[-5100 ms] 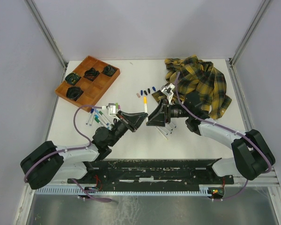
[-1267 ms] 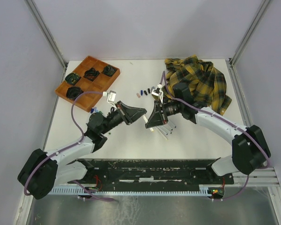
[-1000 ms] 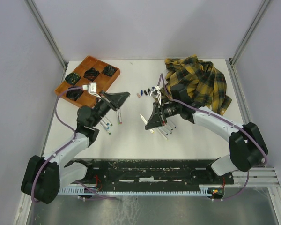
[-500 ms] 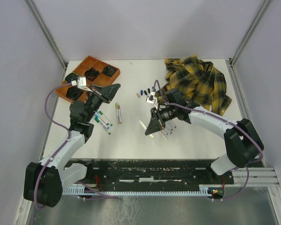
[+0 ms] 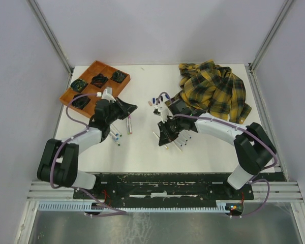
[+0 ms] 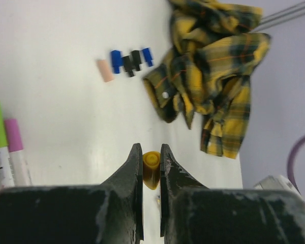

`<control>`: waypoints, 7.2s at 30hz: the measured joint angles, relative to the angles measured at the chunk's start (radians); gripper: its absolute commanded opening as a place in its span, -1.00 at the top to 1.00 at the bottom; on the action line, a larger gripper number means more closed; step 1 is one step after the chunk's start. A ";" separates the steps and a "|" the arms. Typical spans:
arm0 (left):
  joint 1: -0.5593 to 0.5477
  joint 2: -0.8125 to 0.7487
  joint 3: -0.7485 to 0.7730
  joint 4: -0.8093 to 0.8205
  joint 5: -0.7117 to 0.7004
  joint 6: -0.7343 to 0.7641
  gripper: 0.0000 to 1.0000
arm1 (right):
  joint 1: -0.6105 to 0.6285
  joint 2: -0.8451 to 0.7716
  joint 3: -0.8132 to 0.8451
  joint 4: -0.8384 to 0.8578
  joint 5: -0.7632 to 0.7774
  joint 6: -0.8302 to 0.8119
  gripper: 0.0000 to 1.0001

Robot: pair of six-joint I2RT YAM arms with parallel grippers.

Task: Open the pen caps
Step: Place the pen cap at the center of the board, then pick up the pen from the center of the board.

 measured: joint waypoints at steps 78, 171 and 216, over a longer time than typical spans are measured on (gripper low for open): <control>-0.126 0.714 0.782 -0.692 -0.290 -0.001 0.37 | 0.096 0.212 0.095 -0.202 0.533 0.069 0.28; -0.215 0.317 0.333 -0.724 -0.624 0.394 0.47 | -0.072 -0.068 0.192 -0.458 -0.027 -0.466 0.20; -0.291 0.385 0.412 -0.800 -0.681 0.393 0.41 | -0.078 -0.068 0.192 -0.461 -0.031 -0.466 0.20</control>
